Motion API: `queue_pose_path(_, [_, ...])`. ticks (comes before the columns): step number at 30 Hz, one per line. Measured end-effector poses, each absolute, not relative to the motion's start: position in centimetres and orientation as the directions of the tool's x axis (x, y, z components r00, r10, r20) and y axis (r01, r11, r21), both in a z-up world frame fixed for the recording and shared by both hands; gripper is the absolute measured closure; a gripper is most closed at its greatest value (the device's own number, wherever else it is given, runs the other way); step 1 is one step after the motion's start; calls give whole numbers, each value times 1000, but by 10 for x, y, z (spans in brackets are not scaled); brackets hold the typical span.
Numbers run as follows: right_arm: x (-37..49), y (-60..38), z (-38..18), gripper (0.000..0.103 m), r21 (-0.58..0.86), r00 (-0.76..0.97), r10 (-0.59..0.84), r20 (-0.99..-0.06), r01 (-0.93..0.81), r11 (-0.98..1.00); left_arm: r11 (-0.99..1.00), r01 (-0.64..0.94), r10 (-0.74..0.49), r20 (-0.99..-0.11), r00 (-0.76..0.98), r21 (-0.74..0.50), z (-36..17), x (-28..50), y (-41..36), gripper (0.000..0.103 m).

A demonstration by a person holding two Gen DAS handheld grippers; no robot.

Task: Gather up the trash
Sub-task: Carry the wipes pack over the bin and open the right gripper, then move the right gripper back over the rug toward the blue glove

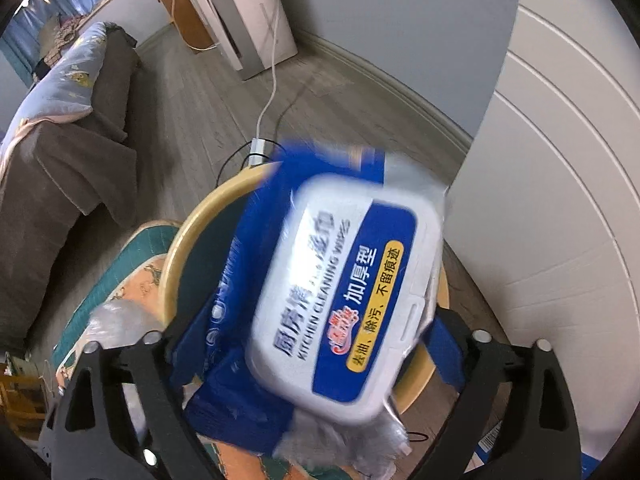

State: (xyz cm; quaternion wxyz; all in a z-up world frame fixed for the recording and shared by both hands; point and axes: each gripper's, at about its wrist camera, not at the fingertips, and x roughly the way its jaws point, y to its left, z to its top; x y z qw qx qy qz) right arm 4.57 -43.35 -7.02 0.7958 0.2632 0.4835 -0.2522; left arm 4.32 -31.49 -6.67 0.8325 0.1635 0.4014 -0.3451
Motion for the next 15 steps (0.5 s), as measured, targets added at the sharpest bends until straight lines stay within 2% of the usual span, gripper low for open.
queue_pose_path(7, [46,-433,-68,6,187,412,-132,-902,645,741,734,679,-431,-778,457,-8,-67,41,-298,13])
queue_pose_path(15, [50,-421,-61,6,188,419,-124,-899,626,757,785,617,-364,-772,522,47,-58,45,-261,9])
